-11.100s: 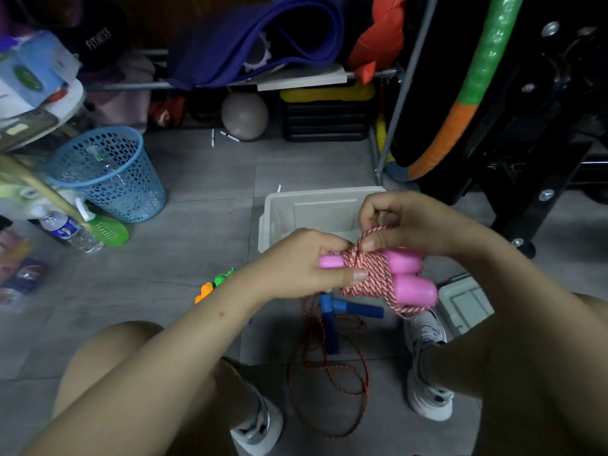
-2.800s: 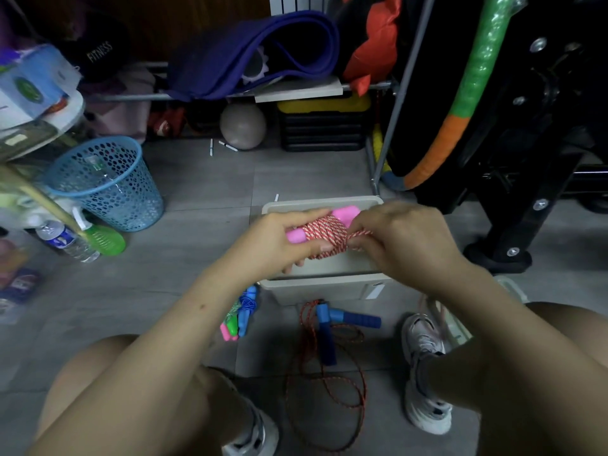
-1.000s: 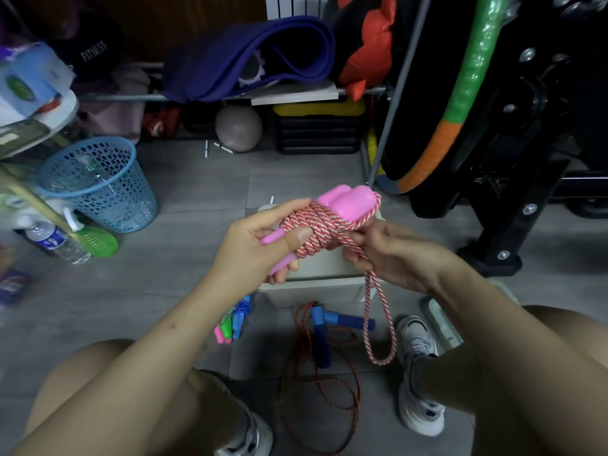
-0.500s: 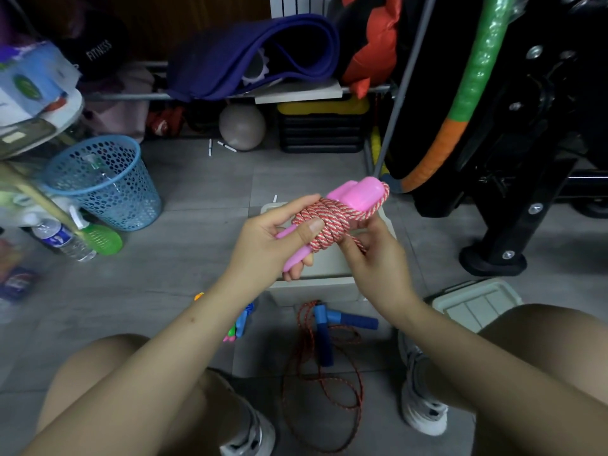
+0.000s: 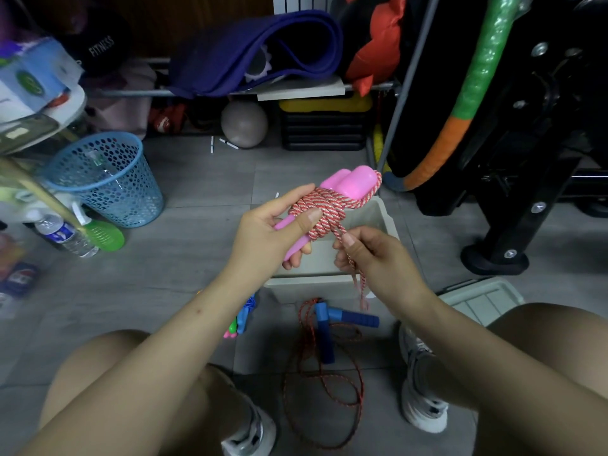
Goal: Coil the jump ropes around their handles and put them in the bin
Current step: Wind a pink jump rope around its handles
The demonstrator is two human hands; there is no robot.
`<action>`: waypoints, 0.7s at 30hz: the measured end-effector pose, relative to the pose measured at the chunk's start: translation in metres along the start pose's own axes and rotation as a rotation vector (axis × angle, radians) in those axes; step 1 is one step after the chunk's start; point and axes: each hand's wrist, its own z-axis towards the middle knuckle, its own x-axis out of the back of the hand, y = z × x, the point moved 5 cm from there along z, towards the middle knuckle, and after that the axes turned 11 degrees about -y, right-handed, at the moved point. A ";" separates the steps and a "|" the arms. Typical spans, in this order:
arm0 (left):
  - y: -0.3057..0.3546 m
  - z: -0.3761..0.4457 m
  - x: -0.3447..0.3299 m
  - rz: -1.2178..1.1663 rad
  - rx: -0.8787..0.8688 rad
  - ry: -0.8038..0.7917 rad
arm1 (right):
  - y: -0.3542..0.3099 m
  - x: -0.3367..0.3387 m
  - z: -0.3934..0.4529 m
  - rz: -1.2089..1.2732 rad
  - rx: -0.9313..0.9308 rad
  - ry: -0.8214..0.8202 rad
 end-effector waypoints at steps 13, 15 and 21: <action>-0.002 0.010 0.007 0.101 -0.033 0.021 | -0.002 0.023 0.005 0.298 -0.074 0.013; -0.003 0.010 0.006 0.102 -0.030 0.012 | -0.004 0.024 0.004 0.239 -0.037 0.016; -0.010 0.013 0.004 0.281 -0.024 -0.007 | -0.013 0.018 -0.003 -0.111 0.052 0.016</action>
